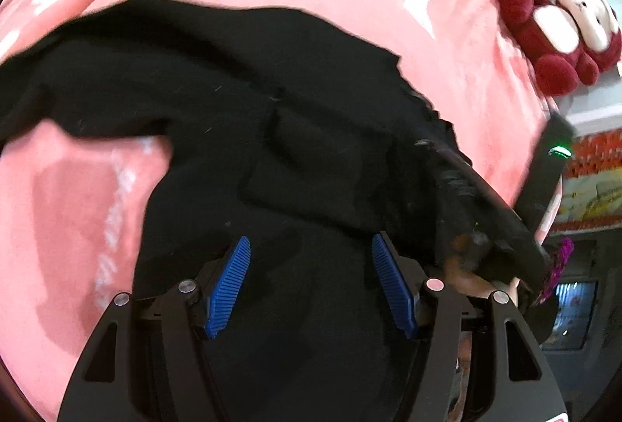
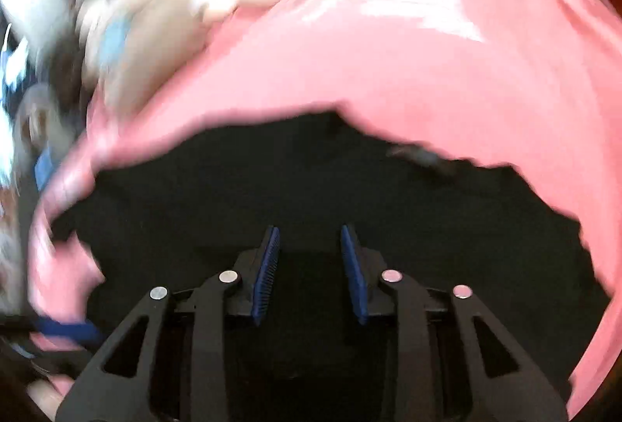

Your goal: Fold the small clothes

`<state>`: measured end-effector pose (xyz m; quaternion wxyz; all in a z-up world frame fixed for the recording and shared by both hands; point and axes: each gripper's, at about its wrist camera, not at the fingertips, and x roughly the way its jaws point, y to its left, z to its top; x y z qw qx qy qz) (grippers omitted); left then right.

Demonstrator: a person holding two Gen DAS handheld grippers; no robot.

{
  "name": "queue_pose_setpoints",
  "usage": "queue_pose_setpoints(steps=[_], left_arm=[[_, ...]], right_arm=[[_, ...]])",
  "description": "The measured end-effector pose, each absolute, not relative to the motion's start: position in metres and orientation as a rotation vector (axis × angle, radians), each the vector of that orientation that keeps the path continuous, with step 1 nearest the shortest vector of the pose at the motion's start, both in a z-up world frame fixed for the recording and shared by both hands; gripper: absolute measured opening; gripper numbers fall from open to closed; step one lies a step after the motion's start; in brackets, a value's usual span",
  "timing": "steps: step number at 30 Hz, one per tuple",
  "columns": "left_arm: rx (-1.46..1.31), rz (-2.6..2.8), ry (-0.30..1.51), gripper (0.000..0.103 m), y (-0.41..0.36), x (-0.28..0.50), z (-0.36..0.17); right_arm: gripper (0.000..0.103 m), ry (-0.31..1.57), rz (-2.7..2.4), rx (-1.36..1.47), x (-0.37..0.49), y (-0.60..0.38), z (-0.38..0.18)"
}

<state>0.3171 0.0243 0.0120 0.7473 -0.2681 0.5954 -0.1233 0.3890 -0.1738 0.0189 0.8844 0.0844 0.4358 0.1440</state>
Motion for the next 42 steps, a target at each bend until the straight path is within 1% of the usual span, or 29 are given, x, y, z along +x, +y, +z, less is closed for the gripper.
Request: queue_pose_setpoints(steps=[3,6,7,8,9,10,11,12,14,15,17,18,19,20,25,26,27,29,30,31,32,33,34,35,37,38,40,41,42], left_arm=[[-0.566,-0.277,1.293,0.063,0.016,0.329,0.018],[-0.549,-0.3,1.266,0.063,0.001,0.341,0.026],[-0.536,-0.312,1.25,0.065,-0.005,0.345,0.027],[-0.514,-0.311,1.227,0.076,-0.013,0.351,0.024],[-0.497,-0.285,1.226,0.079,-0.017,0.355,0.017],[-0.483,-0.252,1.243,0.079,-0.02,0.359,0.009],[-0.486,-0.242,1.277,0.079,-0.024,0.363,-0.003],[-0.494,-0.246,1.301,0.079,-0.026,0.365,-0.011],[-0.463,-0.236,1.26,0.079,-0.03,0.362,-0.008],[-0.435,-0.235,1.251,0.079,-0.033,0.361,-0.006],[-0.395,-0.226,1.252,0.079,-0.036,0.359,-0.006],[-0.378,-0.219,1.252,0.079,-0.038,0.357,-0.006],[-0.367,-0.214,1.254,0.079,-0.038,0.356,-0.007],[-0.361,-0.212,1.257,0.079,-0.038,0.355,-0.007],[-0.282,-0.209,1.274,0.08,-0.039,0.344,-0.011],[-0.253,-0.21,1.269,0.08,-0.042,0.343,-0.011],[-0.223,-0.207,1.269,0.08,-0.045,0.342,-0.012],[-0.18,-0.196,1.27,0.08,-0.05,0.341,-0.013],[-0.168,-0.193,1.27,0.08,-0.052,0.34,-0.013],[-0.166,-0.193,1.269,0.08,-0.052,0.34,-0.013],[-0.168,-0.194,1.268,0.08,-0.051,0.339,-0.013],[-0.182,-0.196,1.263,0.08,-0.05,0.339,-0.014],[-0.199,-0.199,1.259,0.08,-0.048,0.339,-0.014],[-0.216,-0.204,1.257,0.081,-0.046,0.339,-0.014],[-0.221,-0.212,1.259,0.082,-0.045,0.339,-0.013],[-0.218,-0.222,1.26,0.084,-0.045,0.339,-0.013],[-0.203,-0.234,1.258,0.086,-0.051,0.341,-0.014],[-0.198,-0.238,1.255,0.086,-0.052,0.341,-0.014],[-0.189,-0.237,1.253,0.086,-0.053,0.341,-0.015]], right_arm=[[0.032,0.838,0.246,0.186,0.34,-0.198,0.031],[0.032,0.849,0.098,0.214,0.296,-0.246,0.014],[0.032,0.871,0.025,0.174,0.286,-0.262,0.003],[0.03,0.932,-0.05,0.135,0.278,-0.284,-0.016],[0.03,0.925,-0.028,0.182,0.269,-0.3,-0.023],[0.028,0.911,-0.037,0.257,0.259,-0.319,-0.02],[0.024,0.921,-0.057,0.269,0.253,-0.326,-0.013],[0.024,0.901,-0.063,0.281,0.25,-0.334,-0.004],[0.027,0.836,-0.037,0.315,0.244,-0.336,0.017],[0.027,0.829,-0.026,0.302,0.246,-0.333,0.019],[0.026,0.878,-0.034,0.254,0.255,-0.333,0.003],[0.021,0.932,-0.064,0.264,0.258,-0.345,-0.017],[0.018,0.927,-0.055,0.316,0.256,-0.351,-0.028],[0.011,0.907,-0.073,0.344,0.251,-0.351,-0.027],[0.018,0.79,-0.098,0.336,0.253,-0.355,0.026],[0.031,0.793,-0.106,0.32,0.266,-0.36,0.029],[0.049,0.813,-0.135,0.304,0.277,-0.366,0.024],[0.05,0.908,-0.177,0.289,0.311,-0.378,0.001],[0.047,0.949,-0.166,0.31,0.323,-0.384,-0.011],[0.04,0.962,-0.133,0.335,0.331,-0.386,-0.021],[0.025,0.982,-0.106,0.321,0.345,-0.388,-0.029],[0.024,0.977,-0.129,0.267,0.349,-0.388,-0.033],[0.024,0.964,-0.186,0.202,0.356,-0.396,-0.034],[0.024,0.983,-0.233,0.209,0.362,-0.409,-0.039],[0.025,0.985,-0.241,0.334,0.36,-0.433,-0.036],[0.026,0.908,-0.223,0.413,0.341,-0.443,-0.018],[0.026,0.844,-0.139,0.436,0.311,-0.434,0.003],[0.029,0.837,-0.088,0.403,0.288,-0.42,0.011],[0.038,0.839,-0.046,0.36,0.268,-0.405,0.014]])
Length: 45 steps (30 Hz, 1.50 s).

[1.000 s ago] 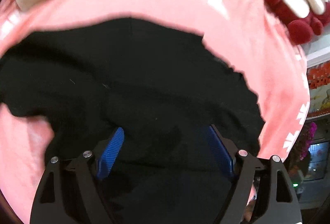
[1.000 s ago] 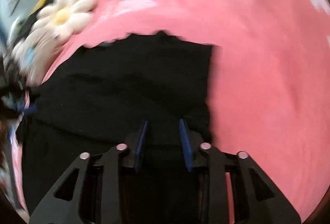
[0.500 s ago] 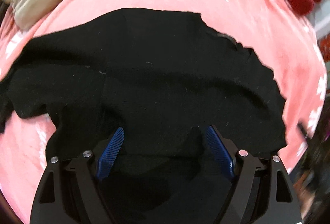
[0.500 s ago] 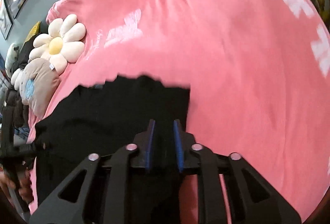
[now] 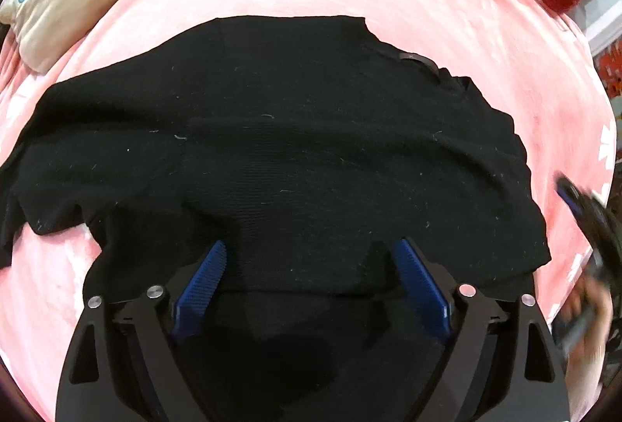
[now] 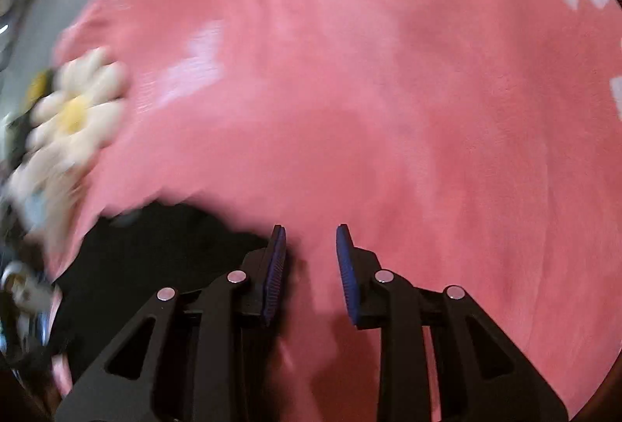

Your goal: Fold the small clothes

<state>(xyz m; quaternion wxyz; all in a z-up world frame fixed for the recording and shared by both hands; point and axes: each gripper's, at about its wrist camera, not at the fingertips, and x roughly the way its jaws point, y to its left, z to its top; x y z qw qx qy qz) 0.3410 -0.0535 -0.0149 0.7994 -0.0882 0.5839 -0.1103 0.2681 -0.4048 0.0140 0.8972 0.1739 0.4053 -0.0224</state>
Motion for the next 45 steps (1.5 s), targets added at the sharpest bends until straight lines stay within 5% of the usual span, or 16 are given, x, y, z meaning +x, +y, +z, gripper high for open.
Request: queue_pose_setpoints(steps=[2,7,8,11,16,25,29,36,41,44,45], left_arm=[[-0.184,-0.231,1.247,0.086,-0.055,0.341,-0.015],[-0.187,-0.215,1.227,0.086,-0.055,0.338,-0.015],[-0.182,-0.213,1.228,0.086,-0.055,0.338,-0.015],[-0.175,-0.202,1.236,0.086,-0.058,0.34,-0.016],[-0.195,-0.21,1.239,0.086,-0.055,0.34,-0.016],[-0.165,-0.207,1.226,0.086,-0.057,0.338,-0.017],[-0.174,-0.208,1.24,0.086,-0.057,0.341,-0.016],[-0.129,-0.214,1.202,0.087,-0.061,0.334,-0.018],[-0.102,-0.187,1.199,0.087,-0.066,0.334,-0.018],[-0.147,-0.213,1.204,0.087,-0.059,0.336,-0.017],[-0.171,-0.229,1.2,0.087,-0.055,0.335,-0.016]], right_arm=[[0.052,0.841,-0.019,0.26,0.222,-0.378,0.009],[0.05,0.889,-0.028,0.217,0.198,-0.351,-0.018],[0.044,0.878,-0.028,0.271,0.209,-0.352,-0.022],[0.006,0.842,-0.086,0.359,0.225,-0.369,-0.018],[0.009,0.889,-0.111,0.417,0.22,-0.378,-0.037],[0.016,0.745,-0.062,0.331,0.235,-0.329,0.039],[0.015,0.853,-0.239,0.172,0.236,-0.347,0.016],[0.016,0.771,-0.045,0.362,0.223,-0.345,0.042],[0.013,0.88,0.002,0.217,0.282,-0.311,0.004],[0.0,0.887,-0.102,0.38,0.276,-0.371,-0.03],[0.006,0.891,-0.177,0.396,0.27,-0.378,-0.022]])
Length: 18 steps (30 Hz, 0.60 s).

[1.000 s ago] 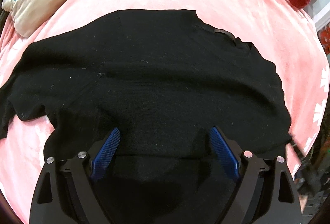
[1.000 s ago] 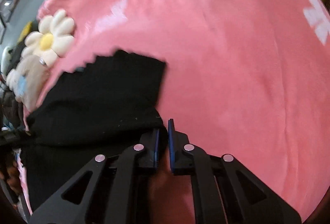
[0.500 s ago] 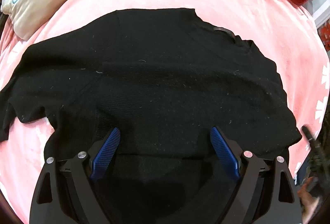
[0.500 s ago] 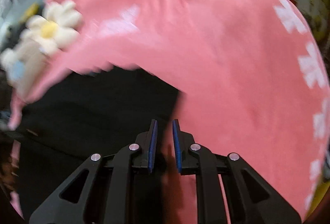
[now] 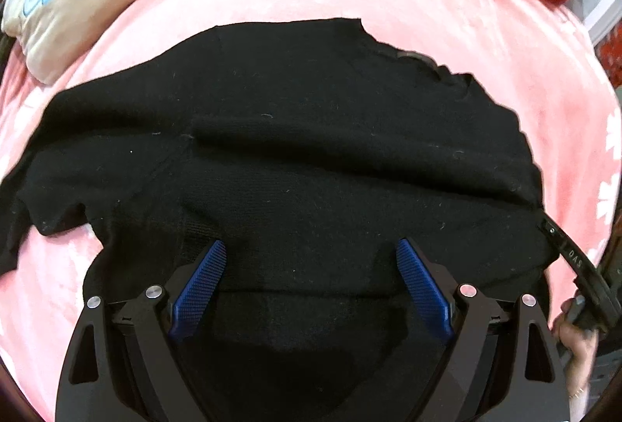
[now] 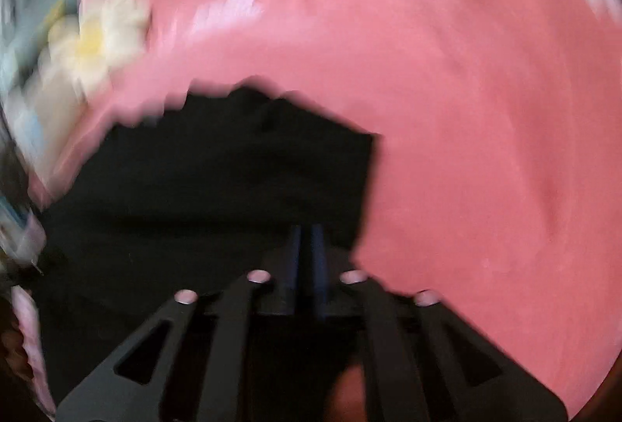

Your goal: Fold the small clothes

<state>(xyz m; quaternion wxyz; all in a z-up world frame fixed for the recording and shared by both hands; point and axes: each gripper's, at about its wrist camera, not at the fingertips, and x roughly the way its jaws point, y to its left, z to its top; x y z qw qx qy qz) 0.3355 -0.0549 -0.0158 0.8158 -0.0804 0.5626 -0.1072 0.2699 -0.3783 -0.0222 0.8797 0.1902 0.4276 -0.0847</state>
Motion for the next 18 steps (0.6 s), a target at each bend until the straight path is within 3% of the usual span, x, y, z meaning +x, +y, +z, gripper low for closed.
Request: queue_pose_setpoints(steps=[3,5,7,10,11,12,14,18], left_arm=[[-0.269,-0.274,1.174,0.087,-0.039,0.332,-0.011],[-0.378,-0.277,1.154,0.087,-0.021,0.326,-0.006],[-0.553,-0.262,1.123,0.087,0.016,0.316,0.001],[-0.809,-0.173,1.078,0.087,0.093,0.299,0.001],[-0.872,-0.13,1.067,0.087,0.121,0.292,-0.002],[-0.936,-0.056,1.06,0.087,0.159,0.285,-0.009],[-0.975,0.067,1.068,0.087,0.203,0.277,-0.02],[-1.075,0.23,1.072,0.087,0.28,0.258,-0.048]], right_arm=[[0.007,0.833,-0.136,0.391,0.255,-0.36,0.008],[0.011,0.889,-0.1,0.259,0.261,-0.332,0.001],[0.013,0.965,-0.13,0.218,0.263,-0.323,-0.017],[0.016,0.909,-0.123,0.21,0.244,-0.308,0.003],[0.018,0.887,-0.108,0.199,0.233,-0.299,0.012],[0.029,0.88,-0.094,0.188,0.228,-0.288,0.018],[0.041,0.873,-0.059,0.167,0.21,-0.27,0.025],[0.041,0.898,0.002,0.113,0.171,-0.228,0.027]])
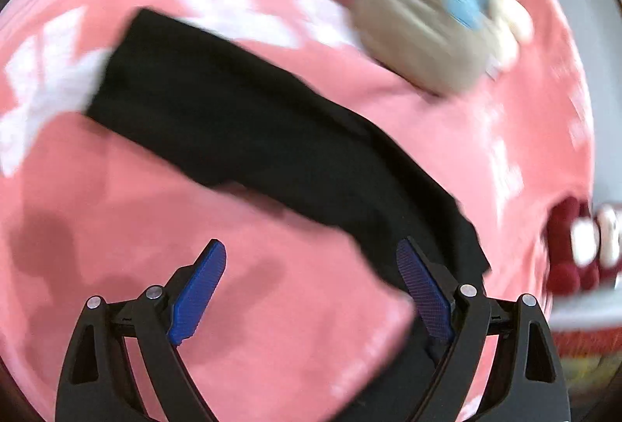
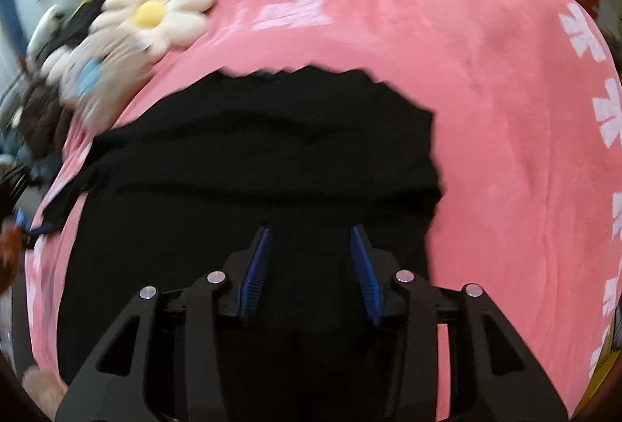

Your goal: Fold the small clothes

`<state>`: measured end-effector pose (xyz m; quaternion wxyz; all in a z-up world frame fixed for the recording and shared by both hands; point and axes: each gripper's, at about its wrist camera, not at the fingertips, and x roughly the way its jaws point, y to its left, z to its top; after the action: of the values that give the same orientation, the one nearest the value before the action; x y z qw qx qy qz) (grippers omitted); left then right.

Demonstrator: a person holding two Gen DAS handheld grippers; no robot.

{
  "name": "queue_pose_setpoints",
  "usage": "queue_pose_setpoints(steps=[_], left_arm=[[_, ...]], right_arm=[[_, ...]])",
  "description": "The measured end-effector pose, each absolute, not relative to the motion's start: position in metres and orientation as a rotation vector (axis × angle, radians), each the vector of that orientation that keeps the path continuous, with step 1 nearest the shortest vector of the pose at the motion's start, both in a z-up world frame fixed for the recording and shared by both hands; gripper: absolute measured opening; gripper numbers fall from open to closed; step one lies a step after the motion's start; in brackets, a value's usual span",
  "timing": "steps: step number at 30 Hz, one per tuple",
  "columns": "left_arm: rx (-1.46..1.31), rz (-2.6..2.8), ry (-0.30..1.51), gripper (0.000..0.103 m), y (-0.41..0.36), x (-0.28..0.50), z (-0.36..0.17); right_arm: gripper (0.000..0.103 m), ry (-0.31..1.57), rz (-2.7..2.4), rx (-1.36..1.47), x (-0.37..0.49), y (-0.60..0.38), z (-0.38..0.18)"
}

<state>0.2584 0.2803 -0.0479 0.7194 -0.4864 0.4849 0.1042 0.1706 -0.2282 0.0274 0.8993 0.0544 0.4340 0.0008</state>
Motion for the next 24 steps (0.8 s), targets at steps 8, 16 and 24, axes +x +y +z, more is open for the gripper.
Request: queue_pose_setpoints(steps=[8,16,24], left_arm=[[-1.316,0.306,0.973,0.071,0.325,0.257,-0.097],[-0.887,0.126,0.847,0.0,0.283,0.309,0.015],[-0.477,-0.369,0.716,0.0,0.068,0.327,0.169]], right_arm=[[0.054,0.961,0.044,0.087,0.134,-0.172,0.016],[0.06,0.969,0.044,0.132,0.122,-0.169,0.015],[0.06,0.949,-0.014,0.234,0.116,-0.211,0.016]])
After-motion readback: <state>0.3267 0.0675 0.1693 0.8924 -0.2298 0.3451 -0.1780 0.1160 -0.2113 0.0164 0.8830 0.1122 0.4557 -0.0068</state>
